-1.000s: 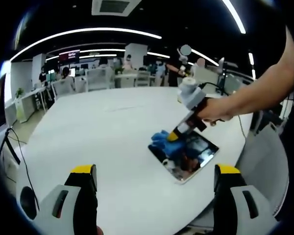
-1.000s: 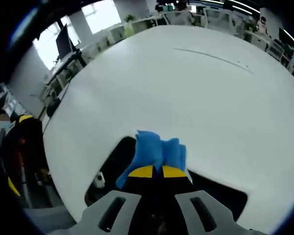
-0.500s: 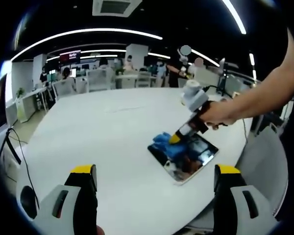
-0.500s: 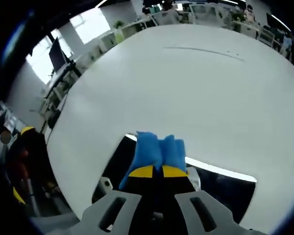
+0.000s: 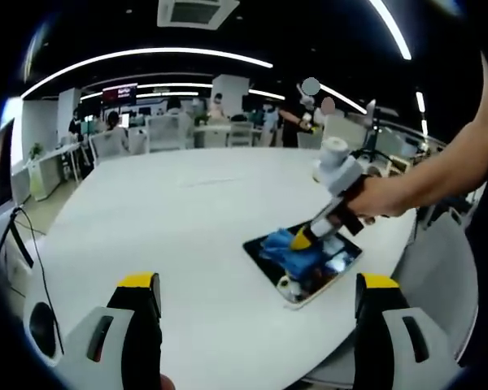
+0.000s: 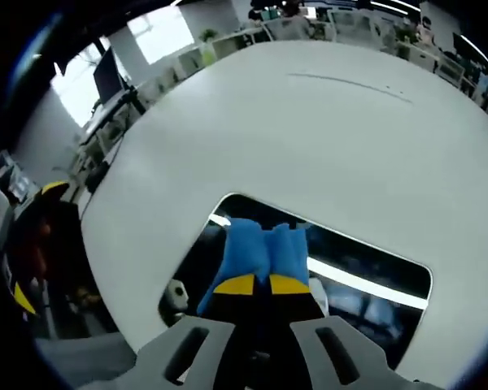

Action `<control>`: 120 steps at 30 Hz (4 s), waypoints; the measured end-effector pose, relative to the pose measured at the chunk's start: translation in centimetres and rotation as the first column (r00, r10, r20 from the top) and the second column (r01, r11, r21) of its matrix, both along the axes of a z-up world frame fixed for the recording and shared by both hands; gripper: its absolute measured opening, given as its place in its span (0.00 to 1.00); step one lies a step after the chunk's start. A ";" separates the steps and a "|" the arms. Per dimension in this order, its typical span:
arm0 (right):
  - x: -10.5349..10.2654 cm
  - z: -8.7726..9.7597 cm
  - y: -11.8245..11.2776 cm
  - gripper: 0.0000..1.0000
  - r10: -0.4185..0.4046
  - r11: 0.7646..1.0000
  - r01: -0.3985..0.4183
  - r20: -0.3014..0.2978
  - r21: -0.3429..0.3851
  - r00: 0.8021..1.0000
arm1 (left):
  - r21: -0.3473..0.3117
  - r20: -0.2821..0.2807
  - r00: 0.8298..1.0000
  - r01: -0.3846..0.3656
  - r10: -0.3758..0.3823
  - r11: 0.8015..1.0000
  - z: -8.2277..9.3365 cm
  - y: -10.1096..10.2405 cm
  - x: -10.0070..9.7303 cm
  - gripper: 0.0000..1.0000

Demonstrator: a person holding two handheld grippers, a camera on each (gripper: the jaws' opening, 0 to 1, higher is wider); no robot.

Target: Wipe the mirror surface with the cleaning cloth until all visible marks leave the cleaned area.

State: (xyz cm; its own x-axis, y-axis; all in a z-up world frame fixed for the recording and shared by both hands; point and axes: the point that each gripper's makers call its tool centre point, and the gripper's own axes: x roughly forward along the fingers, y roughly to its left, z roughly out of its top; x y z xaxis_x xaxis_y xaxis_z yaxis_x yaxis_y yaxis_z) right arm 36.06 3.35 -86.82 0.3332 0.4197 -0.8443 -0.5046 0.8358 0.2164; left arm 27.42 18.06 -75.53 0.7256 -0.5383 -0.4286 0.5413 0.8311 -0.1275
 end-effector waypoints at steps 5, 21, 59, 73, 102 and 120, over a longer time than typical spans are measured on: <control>-0.6 0.0 0.0 0.00 0.000 1.000 0.000 -0.004 0.006 1.000 | -0.002 0.006 1.000 -0.002 0.002 1.000 0.1 -0.1 0.1 0.99; -3.2 0.0 0.0 0.00 0.020 1.000 -0.020 -0.019 0.016 1.000 | -0.004 0.011 1.000 0.000 0.000 1.000 0.2 -0.4 0.0 0.99; -8.7 0.0 -0.3 0.00 0.041 0.998 -0.039 -0.061 0.040 0.997 | 0.008 -0.001 1.000 0.003 -0.003 1.000 0.0 0.7 0.9 0.99; -9.1 0.0 -0.2 0.00 0.052 0.998 -0.050 -0.064 0.033 0.997 | -0.008 0.001 1.000 0.004 -0.004 1.000 0.0 0.3 1.2 0.99; -9.1 0.0 -2.8 0.00 -0.002 0.999 0.006 -0.111 0.043 0.994 | -0.001 0.011 1.000 0.004 -0.003 1.000 0.4 -0.2 1.0 0.99; -8.5 0.0 -4.0 0.00 -0.002 1.000 0.003 -0.114 0.008 0.993 | 0.002 0.008 1.000 0.013 -0.013 1.000 0.3 -0.2 1.0 0.99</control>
